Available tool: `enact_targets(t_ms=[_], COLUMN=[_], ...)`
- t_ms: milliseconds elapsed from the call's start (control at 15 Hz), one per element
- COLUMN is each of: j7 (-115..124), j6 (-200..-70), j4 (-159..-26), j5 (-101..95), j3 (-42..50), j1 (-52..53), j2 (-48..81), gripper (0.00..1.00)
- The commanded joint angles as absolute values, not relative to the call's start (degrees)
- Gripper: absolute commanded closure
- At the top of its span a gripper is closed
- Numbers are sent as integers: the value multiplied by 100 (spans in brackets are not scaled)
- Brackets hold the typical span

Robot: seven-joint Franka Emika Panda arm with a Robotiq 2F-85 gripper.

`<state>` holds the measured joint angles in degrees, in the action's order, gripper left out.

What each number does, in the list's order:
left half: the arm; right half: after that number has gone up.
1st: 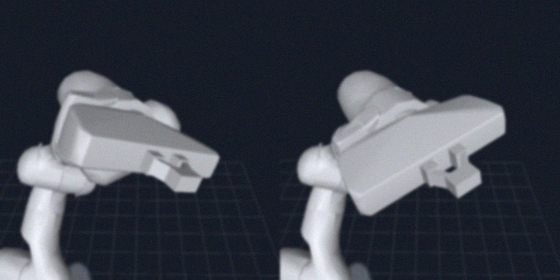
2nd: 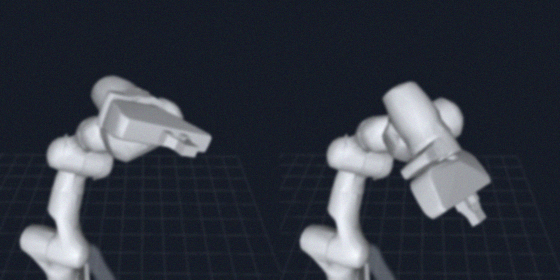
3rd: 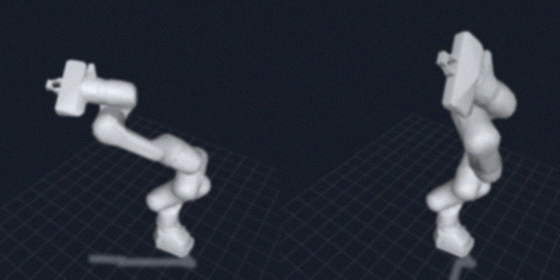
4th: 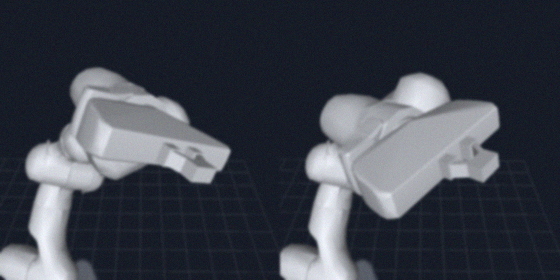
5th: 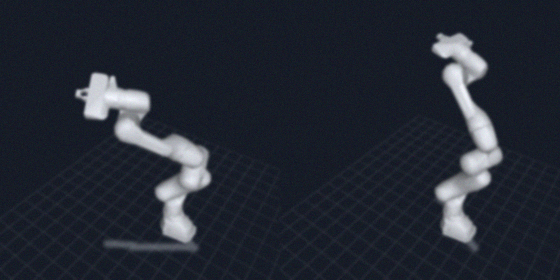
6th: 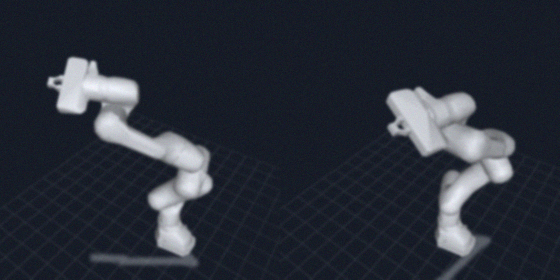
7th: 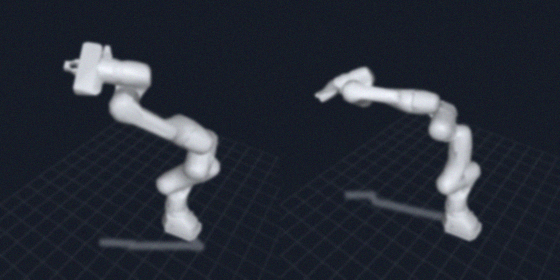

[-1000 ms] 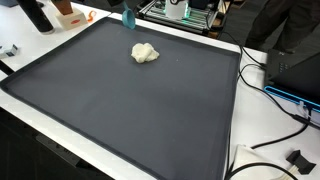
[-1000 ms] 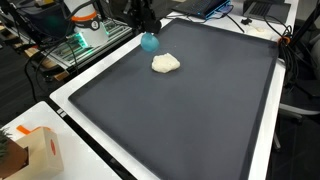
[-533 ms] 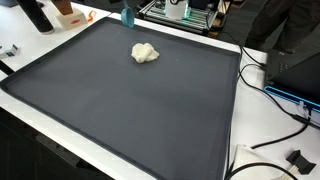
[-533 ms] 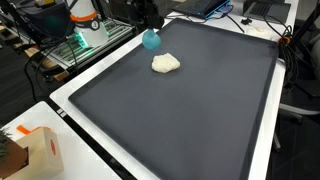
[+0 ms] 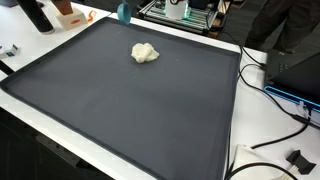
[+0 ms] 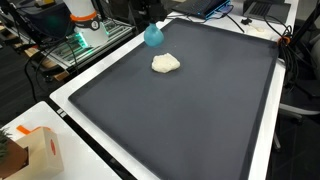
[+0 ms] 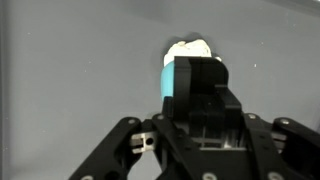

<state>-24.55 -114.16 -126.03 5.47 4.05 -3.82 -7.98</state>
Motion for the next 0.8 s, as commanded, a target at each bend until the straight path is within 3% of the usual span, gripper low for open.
enact_targets(t_ms=[0, 133, 200, 733], j7=[-2160, -2123, -2283, -2250], j6=[-11628, -11501, -11484, -11484], j4=[-12953, -12981, -12730, -12821], j5=[232, 97, 319, 252], j3=[369, 339, 418, 403], j1=[-307, -283, -272, -243], j2=[-1217, -1342, -1045, -1186], gripper=[75, 75, 50, 50])
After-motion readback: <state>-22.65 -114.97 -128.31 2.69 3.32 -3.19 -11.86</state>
